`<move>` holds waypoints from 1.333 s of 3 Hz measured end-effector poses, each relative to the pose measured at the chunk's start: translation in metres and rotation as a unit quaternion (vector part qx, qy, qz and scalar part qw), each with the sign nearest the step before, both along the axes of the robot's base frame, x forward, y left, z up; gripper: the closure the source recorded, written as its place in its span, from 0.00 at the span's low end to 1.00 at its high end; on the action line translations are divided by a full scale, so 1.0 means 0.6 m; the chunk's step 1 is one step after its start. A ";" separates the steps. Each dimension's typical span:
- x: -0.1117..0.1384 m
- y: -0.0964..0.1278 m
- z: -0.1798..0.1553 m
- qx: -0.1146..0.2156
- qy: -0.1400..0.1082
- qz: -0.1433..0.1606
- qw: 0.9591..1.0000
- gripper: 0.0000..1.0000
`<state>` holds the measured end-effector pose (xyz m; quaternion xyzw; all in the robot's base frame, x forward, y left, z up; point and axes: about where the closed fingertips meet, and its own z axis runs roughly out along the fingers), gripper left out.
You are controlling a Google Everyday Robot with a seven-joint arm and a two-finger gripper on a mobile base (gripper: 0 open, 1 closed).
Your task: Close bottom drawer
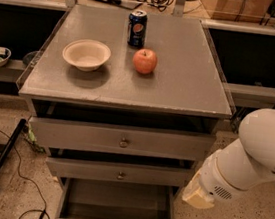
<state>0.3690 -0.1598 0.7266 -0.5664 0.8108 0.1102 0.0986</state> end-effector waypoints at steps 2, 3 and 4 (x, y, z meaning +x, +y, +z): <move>-0.052 0.016 -0.040 0.029 0.015 -0.003 0.999 1.00; -0.123 0.046 -0.154 0.046 0.049 -0.015 0.998 1.00; -0.151 0.068 -0.250 0.053 0.082 -0.016 0.995 1.00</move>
Offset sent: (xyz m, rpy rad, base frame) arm -0.0674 0.0206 -0.0534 0.1342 0.0676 -0.0163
